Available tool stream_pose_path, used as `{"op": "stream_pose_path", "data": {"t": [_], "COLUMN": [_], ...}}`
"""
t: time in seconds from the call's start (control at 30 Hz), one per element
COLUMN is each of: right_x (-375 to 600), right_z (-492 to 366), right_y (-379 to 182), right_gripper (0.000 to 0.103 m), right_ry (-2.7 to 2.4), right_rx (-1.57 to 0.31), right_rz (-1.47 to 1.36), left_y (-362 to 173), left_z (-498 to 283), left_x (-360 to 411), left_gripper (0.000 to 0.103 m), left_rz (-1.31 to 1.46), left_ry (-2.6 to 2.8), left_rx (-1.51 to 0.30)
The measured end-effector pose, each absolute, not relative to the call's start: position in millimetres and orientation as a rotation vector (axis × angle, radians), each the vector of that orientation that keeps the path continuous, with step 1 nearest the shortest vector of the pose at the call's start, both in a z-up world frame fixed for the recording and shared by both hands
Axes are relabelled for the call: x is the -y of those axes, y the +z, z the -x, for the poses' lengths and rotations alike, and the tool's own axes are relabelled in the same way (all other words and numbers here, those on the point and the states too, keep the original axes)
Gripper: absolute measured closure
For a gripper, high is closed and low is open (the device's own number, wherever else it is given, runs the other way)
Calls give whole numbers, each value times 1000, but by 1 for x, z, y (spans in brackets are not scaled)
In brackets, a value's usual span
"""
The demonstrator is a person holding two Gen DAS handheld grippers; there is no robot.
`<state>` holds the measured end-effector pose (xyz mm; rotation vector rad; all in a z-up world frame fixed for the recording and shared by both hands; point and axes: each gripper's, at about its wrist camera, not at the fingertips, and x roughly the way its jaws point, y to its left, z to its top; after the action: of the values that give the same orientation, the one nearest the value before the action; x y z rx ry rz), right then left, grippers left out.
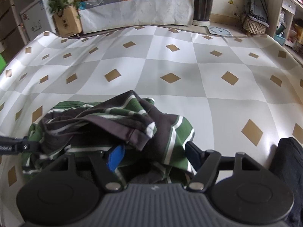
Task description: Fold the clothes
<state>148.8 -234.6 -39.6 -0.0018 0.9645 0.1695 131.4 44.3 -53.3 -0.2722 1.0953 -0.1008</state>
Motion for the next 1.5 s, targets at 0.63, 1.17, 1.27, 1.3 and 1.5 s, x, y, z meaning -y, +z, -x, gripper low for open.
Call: {"op": "stream_pose_path", "data": {"t": [0.63,1.17,1.27,1.3,1.5], "right_x": [192,165,168,170,170], "right_z": [-137,-82,-71,-67,-29], "right_y": [-66,-73,-72,-72,-72], "right_gripper": [86,86,86,85,85], "right_ry": [300,381,385,385,360], "right_rx": [-1071,-1089,-1111,-1117,-1133], "right_rz": [76,122,73,57,-22], "left_y": [-65,-68,-69,-69,-69], "left_z": [-125,-89,-75,-70,-39], "left_x": [-35,-37,-41,-42,-42], "left_gripper": [98,98,98,98,98], "left_rz": [217,145,160,161,165], "left_ry": [-75,-84,-87,-87,-72], "left_rx": [-1142,-1106,-1106,-1107,-1110]}}
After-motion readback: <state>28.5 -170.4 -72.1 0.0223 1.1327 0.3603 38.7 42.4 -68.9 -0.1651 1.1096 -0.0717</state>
